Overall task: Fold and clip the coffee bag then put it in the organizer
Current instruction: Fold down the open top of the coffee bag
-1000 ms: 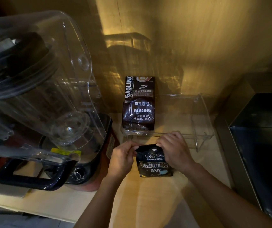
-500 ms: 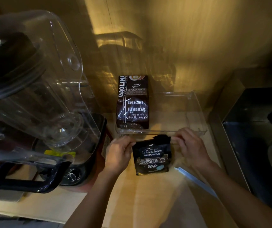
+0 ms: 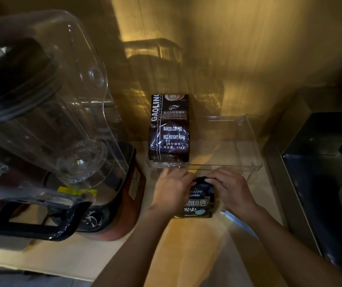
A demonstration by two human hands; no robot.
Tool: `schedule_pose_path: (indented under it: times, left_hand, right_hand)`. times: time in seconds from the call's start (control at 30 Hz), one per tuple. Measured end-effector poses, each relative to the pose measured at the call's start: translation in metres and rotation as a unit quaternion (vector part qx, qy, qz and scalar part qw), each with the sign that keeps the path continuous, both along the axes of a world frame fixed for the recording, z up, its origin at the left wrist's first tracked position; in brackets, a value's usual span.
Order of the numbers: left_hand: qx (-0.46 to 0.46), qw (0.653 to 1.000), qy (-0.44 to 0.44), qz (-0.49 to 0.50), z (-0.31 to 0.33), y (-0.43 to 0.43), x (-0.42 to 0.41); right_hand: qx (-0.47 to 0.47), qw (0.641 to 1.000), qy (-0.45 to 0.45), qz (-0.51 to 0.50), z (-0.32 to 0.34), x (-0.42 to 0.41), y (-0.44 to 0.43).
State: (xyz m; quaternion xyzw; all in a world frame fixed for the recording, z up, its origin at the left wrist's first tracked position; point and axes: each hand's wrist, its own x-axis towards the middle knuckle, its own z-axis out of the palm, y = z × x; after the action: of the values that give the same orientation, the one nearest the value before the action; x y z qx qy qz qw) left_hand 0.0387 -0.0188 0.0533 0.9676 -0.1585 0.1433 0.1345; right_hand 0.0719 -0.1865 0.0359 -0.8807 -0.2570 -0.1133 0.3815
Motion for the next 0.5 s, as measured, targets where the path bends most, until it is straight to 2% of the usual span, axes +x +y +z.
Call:
schedule_pose_path:
  times: [0.27, 0.5]
  left_hand:
    - [-0.033, 0.997, 0.006, -0.073, 0.003, -0.025, 0.012]
    - [-0.029, 0.999, 0.001, -0.03, 0.001, 0.009, 0.008]
  right_hand:
    - [-0.011, 1.0, 0.002, 0.011, -0.004, 0.002, -0.011]
    - [0.009, 1.0, 0.025, -0.009, -0.006, 0.007, -0.016]
